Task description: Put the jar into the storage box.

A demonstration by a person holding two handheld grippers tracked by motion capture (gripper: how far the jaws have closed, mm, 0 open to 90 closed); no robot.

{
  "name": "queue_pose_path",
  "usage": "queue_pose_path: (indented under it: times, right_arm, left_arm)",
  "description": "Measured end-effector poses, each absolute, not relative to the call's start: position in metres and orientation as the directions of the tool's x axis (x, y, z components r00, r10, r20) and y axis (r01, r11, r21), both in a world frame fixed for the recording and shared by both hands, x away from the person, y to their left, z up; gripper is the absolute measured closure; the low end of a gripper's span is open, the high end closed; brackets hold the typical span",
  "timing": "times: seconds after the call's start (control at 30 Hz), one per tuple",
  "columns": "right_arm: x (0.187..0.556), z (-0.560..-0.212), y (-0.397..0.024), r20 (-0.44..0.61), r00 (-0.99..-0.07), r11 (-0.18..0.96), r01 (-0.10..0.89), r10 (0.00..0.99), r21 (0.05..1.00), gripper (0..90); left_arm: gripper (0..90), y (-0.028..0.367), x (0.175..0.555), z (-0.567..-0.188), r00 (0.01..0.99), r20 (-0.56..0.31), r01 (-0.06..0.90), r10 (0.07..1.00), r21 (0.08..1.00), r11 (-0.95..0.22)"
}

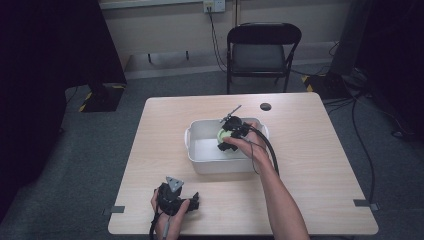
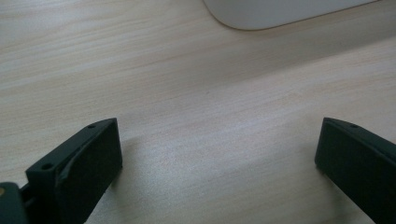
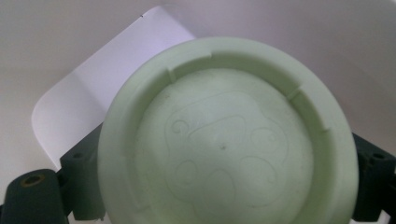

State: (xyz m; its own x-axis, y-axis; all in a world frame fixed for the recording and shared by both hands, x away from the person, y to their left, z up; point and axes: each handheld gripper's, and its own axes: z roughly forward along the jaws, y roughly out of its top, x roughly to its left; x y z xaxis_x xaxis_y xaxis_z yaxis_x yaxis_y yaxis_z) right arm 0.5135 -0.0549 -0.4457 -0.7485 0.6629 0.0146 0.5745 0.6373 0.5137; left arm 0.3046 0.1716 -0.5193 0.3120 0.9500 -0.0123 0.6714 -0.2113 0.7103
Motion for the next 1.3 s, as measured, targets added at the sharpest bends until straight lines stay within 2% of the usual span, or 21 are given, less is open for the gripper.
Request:
queue_pose_path:
  times: [1.3]
  right_arm:
    - [0.5163, -0.4555, -0.0529, 0.009, -0.756, 0.681, 0.594, 0.654, 0.429, 10.5]
  left_arm:
    - [0.1, 0.1714, 0.3046, -0.5193, 0.311, -0.015, 0.672, 0.950, 0.711, -0.209]
